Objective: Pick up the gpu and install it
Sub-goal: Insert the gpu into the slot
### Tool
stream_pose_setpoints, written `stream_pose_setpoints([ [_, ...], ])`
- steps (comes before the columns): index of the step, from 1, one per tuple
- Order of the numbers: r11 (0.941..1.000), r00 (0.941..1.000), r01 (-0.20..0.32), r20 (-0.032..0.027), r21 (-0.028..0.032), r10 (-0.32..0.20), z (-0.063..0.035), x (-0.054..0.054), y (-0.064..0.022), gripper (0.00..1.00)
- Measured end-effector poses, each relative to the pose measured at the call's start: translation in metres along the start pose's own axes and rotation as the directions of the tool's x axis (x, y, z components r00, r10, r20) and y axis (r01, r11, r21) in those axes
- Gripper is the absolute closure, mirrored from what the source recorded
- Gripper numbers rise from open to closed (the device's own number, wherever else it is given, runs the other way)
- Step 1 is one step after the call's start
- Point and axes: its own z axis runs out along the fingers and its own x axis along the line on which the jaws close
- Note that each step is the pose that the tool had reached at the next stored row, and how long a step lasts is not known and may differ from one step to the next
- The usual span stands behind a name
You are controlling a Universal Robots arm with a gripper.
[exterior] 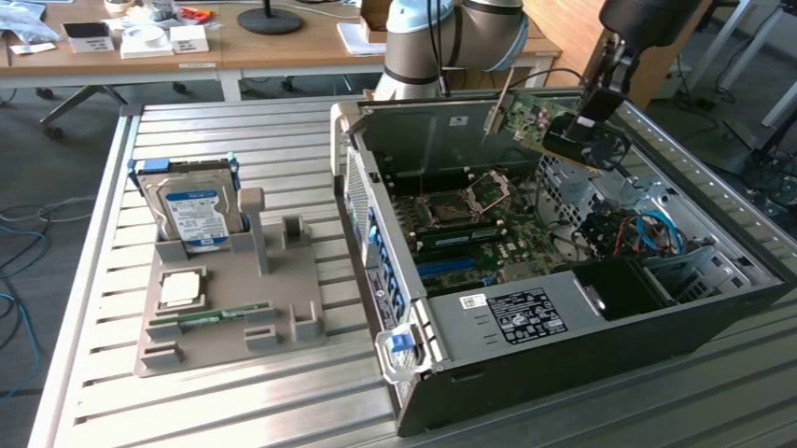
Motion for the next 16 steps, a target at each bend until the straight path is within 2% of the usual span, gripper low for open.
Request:
stream_pose_setpoints([
  [4,0.9985,0.9985,0.055,-0.0028,-0.0014,-0.055,0.0001,-0.0001,0.0001,0.73],
  [8,0.9938,0.9938,0.111,-0.0056,-0.0029,-0.111,0.0002,-0.0001,0.0001,0.73],
  [12,0.9861,0.9861,0.166,-0.0082,-0.0046,-0.166,0.0004,-0.0002,0.0002,0.73],
  [16,0.9747,0.9747,0.223,-0.0111,-0.0065,-0.223,0.0005,-0.0002,0.0002,0.73],
])
